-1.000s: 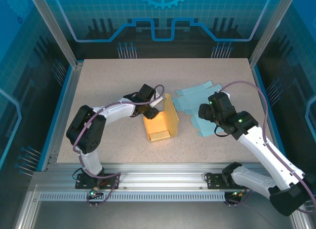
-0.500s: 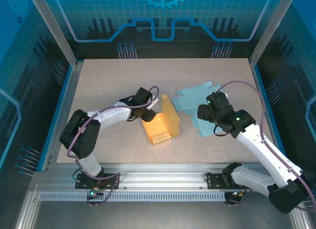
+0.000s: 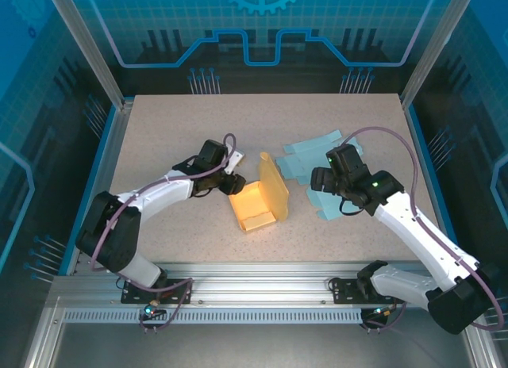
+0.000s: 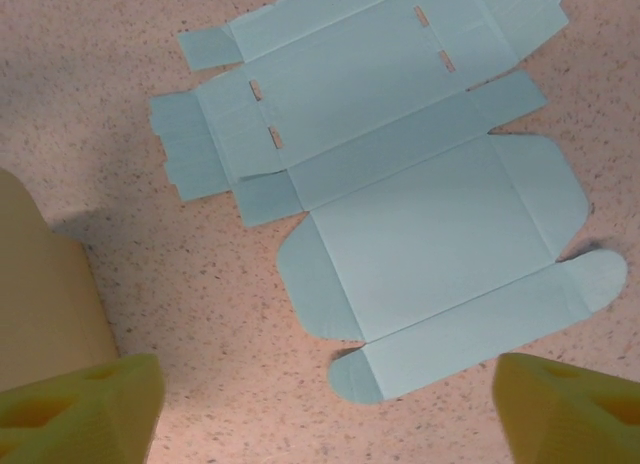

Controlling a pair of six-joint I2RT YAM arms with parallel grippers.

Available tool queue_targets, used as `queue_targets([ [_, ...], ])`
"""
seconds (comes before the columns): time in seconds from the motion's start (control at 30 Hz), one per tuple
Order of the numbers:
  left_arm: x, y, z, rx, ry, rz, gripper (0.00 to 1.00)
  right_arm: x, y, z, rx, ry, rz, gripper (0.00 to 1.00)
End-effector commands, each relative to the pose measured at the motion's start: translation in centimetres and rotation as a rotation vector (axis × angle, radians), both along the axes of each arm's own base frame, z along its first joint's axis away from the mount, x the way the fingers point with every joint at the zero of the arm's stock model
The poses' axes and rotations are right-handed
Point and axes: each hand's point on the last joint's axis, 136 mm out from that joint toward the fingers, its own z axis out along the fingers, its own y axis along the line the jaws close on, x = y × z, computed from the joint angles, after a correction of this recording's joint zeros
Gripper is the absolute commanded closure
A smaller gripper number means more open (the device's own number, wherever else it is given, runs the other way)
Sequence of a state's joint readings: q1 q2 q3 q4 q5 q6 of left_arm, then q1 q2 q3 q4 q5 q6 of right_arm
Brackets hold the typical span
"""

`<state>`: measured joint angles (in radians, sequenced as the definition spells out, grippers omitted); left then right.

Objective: Fold the paper box

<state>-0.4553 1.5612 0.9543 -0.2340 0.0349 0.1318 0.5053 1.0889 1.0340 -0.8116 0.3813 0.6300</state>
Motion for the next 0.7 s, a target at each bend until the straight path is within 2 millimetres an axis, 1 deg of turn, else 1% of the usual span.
queue_targets([
  [0.0,-0.2,-0.1,-1.2,0.031,0.055,-0.010,0.43,0.2,0.6,1.2,0.010,-0.020,0.028,0.00],
  [0.27,-1.3,-0.1,-3.8,0.151,0.154,0.002,0.41,-0.2,0.3,2.3,0.013,-0.050,0.021,0.00],
  [0.37,-1.1,0.4,-4.2,0.176,0.160,0.040,0.43,-0.3,0.3,2.6,0.015,-0.059,0.023,0.00],
  [0.47,-0.7,0.9,-4.3,0.204,0.148,0.084,0.48,-0.2,0.4,2.8,0.016,-0.061,0.026,0.00],
  [0.6,0.0,1.6,-4.2,0.235,0.129,0.162,0.68,-0.2,0.5,2.6,0.008,-0.051,0.033,0.00],
  [0.63,0.1,1.8,-4.2,0.243,0.125,0.183,0.70,-0.2,0.6,2.5,0.003,-0.047,0.032,0.00],
  [0.67,0.3,1.9,-4.1,0.244,0.121,0.199,0.71,-0.2,0.6,2.3,-0.003,-0.042,0.032,0.00],
])
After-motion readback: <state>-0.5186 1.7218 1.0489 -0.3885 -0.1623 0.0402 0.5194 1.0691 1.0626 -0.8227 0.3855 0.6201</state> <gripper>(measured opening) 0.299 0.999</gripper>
